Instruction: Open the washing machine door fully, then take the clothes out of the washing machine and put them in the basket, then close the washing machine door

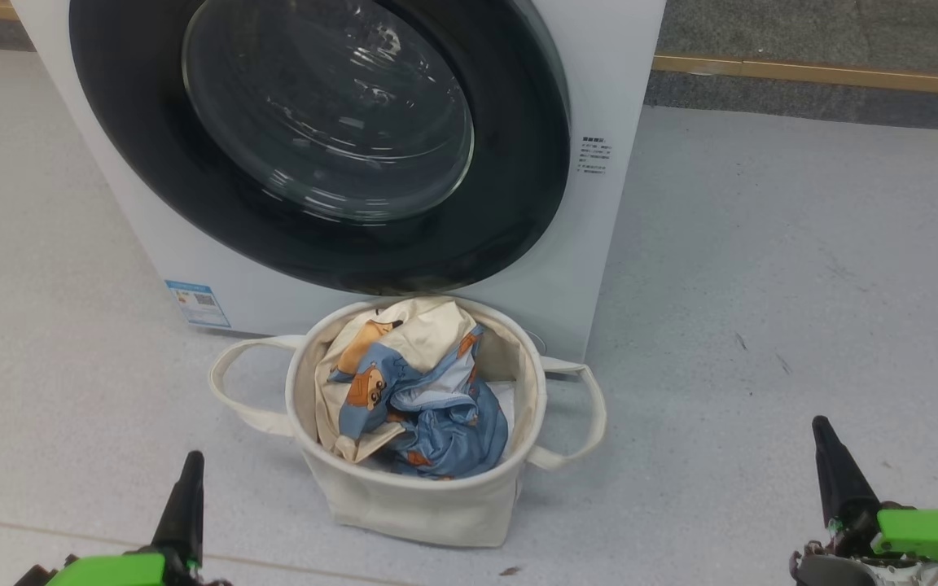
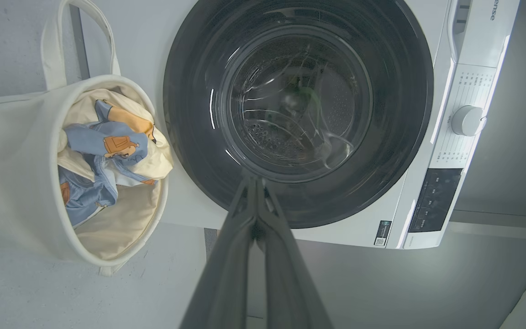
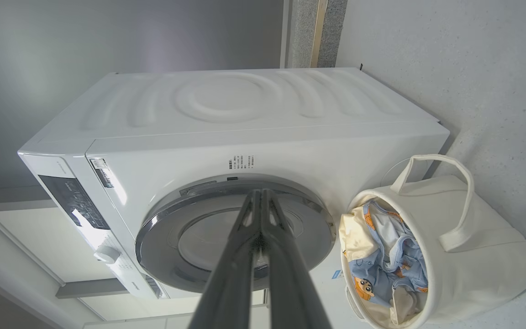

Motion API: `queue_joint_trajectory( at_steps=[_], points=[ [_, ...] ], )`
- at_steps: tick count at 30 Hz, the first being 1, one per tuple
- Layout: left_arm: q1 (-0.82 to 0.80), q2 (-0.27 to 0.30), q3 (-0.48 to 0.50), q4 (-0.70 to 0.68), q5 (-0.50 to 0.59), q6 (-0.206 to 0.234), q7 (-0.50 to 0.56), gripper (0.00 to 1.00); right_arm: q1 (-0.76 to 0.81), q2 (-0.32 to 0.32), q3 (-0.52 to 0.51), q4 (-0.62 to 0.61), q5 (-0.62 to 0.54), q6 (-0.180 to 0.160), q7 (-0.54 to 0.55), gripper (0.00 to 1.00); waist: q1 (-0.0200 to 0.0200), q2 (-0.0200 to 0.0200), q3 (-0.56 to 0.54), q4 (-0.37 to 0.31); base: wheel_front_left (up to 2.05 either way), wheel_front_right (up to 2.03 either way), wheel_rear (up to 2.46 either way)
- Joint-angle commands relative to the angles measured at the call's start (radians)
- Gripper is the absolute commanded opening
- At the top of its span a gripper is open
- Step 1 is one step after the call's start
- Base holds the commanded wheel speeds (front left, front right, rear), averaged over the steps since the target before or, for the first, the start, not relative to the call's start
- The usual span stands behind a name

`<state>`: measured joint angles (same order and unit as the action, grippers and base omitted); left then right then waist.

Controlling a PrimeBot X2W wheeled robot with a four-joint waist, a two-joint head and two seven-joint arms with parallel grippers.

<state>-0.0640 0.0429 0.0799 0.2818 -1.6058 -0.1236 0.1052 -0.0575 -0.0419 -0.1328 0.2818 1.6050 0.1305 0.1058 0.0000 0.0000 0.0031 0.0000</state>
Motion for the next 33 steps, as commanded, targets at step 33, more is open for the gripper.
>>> queue_joint_trajectory(
  at_steps=[33],
  points=[
    [-0.044, 0.007, 0.034, -0.037, -0.003, -0.007, 0.008, 0.0, -0.051, -0.009, 0.018, -0.037, 0.003, 0.0, 0.008, 0.0, 0.0, 0.0, 0.0, 0.0, 0.0, 0.0, 0.0]
  ],
)
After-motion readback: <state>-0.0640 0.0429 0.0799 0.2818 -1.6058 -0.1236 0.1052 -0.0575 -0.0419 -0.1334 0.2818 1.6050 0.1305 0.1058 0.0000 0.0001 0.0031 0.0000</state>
